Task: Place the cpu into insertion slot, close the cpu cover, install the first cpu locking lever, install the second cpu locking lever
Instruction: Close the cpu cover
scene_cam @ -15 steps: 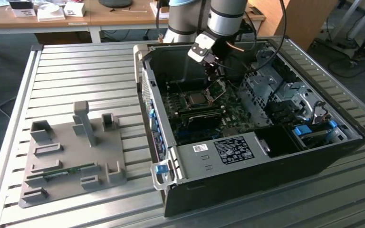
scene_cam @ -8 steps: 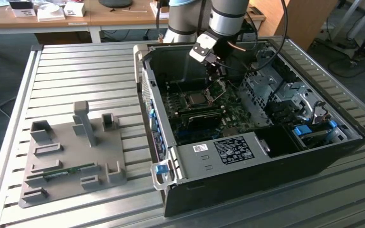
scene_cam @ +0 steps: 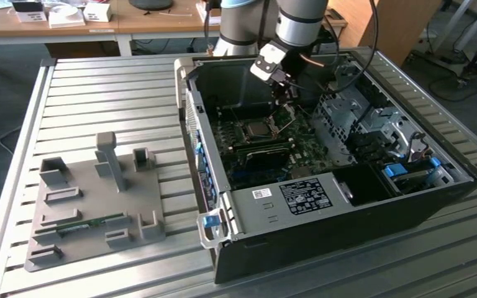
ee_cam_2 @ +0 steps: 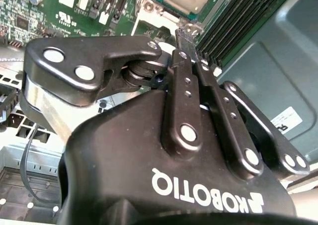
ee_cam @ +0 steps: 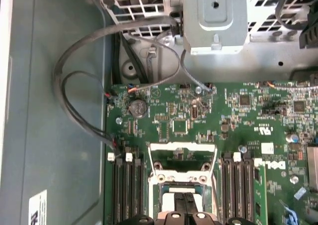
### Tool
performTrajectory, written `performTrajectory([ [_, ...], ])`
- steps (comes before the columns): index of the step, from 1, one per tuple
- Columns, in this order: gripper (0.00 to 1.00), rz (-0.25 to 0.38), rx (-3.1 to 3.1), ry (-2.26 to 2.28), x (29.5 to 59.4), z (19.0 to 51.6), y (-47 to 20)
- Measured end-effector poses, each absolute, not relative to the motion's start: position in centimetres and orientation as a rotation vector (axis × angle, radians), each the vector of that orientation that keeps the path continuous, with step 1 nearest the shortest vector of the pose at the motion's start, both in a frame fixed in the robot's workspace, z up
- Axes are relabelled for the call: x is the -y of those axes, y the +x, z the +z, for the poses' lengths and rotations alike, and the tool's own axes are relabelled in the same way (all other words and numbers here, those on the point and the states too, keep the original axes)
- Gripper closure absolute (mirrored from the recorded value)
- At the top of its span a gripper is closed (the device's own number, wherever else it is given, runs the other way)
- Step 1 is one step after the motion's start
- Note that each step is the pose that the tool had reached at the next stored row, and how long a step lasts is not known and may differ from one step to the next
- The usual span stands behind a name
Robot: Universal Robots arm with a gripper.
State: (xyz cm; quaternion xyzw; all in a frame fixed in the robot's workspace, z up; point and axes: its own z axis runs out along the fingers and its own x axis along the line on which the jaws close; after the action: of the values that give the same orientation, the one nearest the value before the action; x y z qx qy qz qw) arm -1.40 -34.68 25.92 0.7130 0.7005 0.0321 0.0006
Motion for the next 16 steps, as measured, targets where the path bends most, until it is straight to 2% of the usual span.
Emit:
performTrajectory([
  [16, 0.89, 0.101, -2.2, 2.239, 34.7, 25.9, 0.1],
])
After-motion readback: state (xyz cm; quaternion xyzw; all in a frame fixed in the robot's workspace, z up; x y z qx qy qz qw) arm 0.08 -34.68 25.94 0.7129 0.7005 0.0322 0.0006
